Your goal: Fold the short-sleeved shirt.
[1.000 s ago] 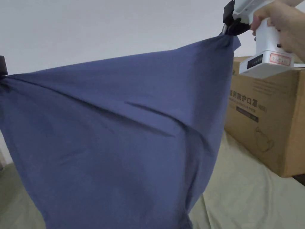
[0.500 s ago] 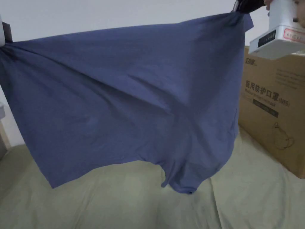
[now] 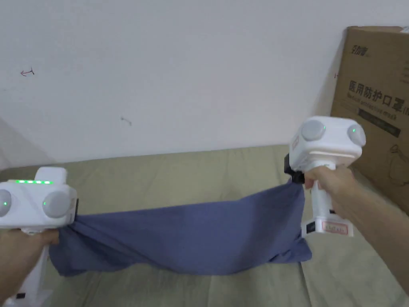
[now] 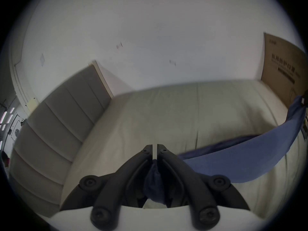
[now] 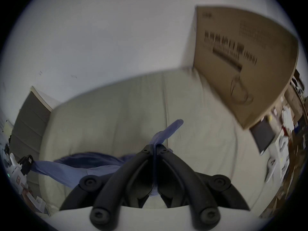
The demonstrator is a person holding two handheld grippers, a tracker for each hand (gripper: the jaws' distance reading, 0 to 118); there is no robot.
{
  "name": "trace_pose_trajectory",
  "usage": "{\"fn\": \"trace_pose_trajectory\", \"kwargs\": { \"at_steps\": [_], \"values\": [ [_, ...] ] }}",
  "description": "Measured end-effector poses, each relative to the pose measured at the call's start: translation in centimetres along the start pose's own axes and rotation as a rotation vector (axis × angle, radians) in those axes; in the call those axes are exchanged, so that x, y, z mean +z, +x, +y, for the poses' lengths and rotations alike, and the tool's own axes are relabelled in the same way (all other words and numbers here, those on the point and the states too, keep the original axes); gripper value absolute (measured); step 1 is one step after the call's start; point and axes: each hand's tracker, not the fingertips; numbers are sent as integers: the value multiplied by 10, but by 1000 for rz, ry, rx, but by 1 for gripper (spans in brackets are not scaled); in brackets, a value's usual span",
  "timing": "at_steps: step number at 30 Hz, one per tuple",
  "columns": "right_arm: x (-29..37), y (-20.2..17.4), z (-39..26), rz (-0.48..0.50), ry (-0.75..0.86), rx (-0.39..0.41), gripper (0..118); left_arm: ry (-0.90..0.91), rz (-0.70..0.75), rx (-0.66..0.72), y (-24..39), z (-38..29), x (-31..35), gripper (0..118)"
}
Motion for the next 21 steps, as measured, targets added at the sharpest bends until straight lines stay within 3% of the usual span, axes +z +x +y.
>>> {"fn": "trace_pose_trajectory", "kwargs": {
  "at_steps": [5,8,13,15,17,21],
  "values": [
    [-36,14,-55,-4,-90,11,3,-95,-9,-27,2,-56,-15,3],
    [-35,29,-56,25,-99,15,3,-99,-18,-46,-12,-73,-8,3],
    [49,54,-99,149,48,-42,3,-27,-73,-41,-34,-91,52,3],
    [85,67,-139,180,70,19,3,14,-98,-1,-45,-110,88,3],
    [111,79,-182,153,51,48,3,33,-126,16,-53,-137,120,3],
    [141,107,-272,172,34,-53,3,18,-139,-59,-58,-200,179,3]
  ]
}}
